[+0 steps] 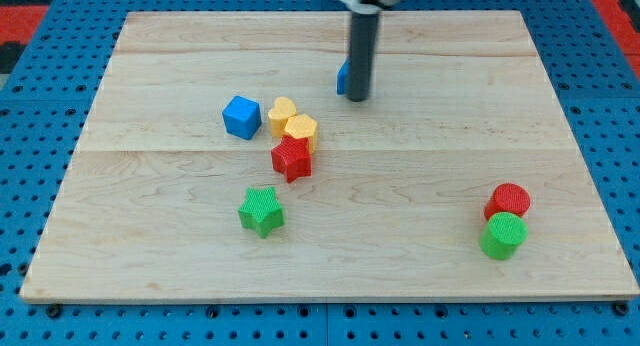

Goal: Slide the yellow hexagon a bit down

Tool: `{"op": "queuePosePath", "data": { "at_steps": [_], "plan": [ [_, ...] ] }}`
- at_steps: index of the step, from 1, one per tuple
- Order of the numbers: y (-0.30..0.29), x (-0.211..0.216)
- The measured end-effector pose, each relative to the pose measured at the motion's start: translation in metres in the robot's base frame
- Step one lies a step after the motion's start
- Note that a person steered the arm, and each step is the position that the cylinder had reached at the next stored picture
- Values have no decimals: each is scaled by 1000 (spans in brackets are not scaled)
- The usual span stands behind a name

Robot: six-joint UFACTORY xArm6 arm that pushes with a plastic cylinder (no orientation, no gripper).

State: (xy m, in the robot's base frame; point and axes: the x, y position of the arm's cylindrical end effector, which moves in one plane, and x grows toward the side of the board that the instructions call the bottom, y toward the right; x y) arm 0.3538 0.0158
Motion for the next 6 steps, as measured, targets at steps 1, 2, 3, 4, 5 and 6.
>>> {"op": "queuePosePath", "data": {
  "at_steps": [1,2,3,4,5,6],
  "plan": [
    [-47,7],
    [-63,38],
    [-47,58],
    [-19,70],
    [-15,94],
    [-17,124]
  ]
}}
